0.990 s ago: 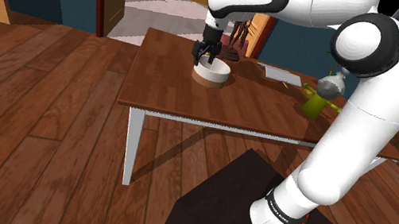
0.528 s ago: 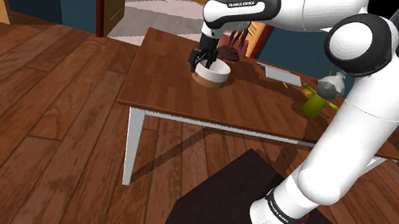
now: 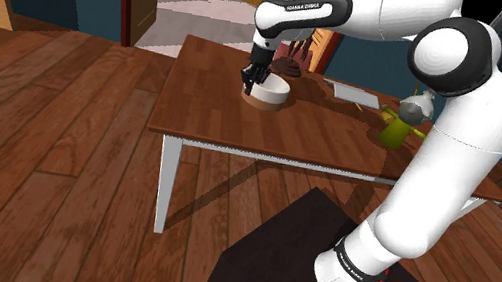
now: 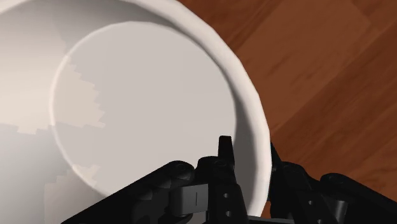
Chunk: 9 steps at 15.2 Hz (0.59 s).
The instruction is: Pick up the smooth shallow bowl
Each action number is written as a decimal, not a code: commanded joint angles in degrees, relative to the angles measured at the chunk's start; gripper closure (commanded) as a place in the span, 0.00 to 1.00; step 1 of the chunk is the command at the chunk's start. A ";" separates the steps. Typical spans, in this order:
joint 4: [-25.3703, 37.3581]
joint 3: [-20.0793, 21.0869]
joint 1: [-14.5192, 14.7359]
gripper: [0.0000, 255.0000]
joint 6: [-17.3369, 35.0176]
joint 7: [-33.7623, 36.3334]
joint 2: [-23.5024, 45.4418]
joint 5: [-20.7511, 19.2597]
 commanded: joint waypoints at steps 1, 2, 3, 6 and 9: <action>-0.05 -0.03 -0.03 1.00 -0.01 -0.01 0.06 0.01; -0.10 -0.04 -0.04 1.00 0.00 -0.01 0.03 0.01; 0.05 -0.02 -0.02 1.00 -0.12 0.03 0.05 0.01; 1.55 -0.03 -0.01 1.00 -2.25 0.08 -0.58 -0.06; 3.22 -0.04 -0.01 1.00 -4.41 0.12 -1.08 -0.12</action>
